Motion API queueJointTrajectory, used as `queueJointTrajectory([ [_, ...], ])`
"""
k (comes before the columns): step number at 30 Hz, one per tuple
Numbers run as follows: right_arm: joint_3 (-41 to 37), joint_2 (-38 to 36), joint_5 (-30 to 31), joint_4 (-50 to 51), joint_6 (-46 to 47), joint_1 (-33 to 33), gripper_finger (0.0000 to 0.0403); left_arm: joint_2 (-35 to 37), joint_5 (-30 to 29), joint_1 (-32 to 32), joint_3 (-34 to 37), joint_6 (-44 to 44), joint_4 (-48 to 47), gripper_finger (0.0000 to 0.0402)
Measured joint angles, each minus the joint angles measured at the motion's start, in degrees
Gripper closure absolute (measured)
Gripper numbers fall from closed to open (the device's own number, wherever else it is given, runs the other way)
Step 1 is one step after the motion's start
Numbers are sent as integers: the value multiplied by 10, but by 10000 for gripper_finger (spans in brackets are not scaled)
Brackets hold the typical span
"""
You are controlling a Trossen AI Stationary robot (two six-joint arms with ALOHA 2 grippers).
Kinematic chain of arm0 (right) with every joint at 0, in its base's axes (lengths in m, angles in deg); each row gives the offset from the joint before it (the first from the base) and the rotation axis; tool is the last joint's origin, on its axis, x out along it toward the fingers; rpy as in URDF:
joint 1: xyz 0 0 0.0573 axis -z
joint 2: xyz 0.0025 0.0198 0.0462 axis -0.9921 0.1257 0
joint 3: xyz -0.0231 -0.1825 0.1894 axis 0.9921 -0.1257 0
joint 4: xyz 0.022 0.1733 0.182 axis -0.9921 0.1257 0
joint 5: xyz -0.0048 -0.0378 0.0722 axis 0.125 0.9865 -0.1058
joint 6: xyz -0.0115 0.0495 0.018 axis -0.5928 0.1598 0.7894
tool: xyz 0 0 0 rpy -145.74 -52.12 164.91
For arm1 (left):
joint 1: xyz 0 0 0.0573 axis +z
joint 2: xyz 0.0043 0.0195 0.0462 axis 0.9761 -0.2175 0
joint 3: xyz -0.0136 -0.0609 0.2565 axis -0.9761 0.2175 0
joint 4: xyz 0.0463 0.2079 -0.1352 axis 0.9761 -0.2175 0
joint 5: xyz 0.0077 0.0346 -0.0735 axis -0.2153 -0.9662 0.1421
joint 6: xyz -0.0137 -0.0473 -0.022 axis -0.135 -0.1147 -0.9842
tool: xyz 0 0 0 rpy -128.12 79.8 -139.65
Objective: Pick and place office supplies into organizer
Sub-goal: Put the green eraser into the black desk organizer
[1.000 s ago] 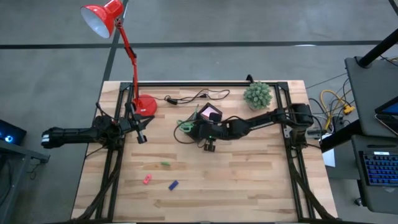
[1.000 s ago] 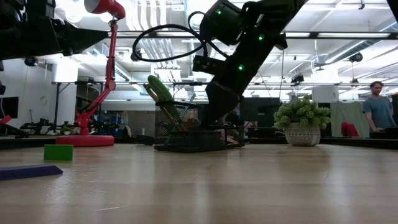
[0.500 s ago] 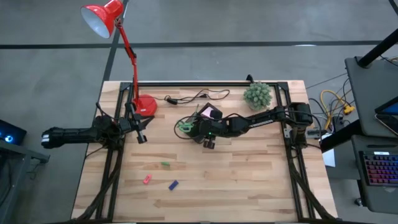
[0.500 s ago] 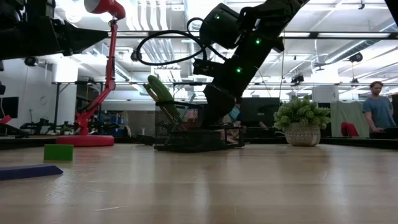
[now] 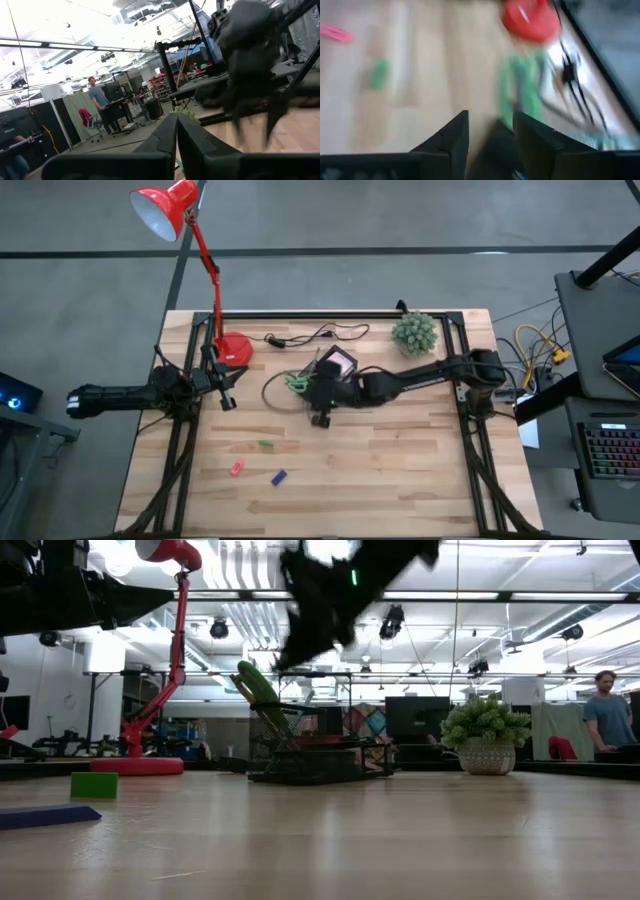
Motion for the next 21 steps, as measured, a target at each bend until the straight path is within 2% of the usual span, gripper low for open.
queueJointTrajectory([
  [5, 46, -7, 25, 1, -61, -67, 282, 0, 0, 0, 0, 0, 0, 402],
  [8, 36, -30, 29, 3, -50, -96, 299, 0, 0, 0, 0, -1, -1, 402],
  [10, 12, -56, 58, 3, -12, -115, 311, 0, 0, 0, 0, -1, -5, 402],
  [16, -129, -170, 197, -30, 61, -193, 343, -2, 0, 0, 0, -1, -5, 402],
  [19, -235, -243, 265, -109, 57, -237, 354, -2, 0, 0, 0, -1, -5, 402],
  [21, -313, -290, 271, -176, 45, -256, 360, -2, 0, 0, 0, -2, -5, 402],
])
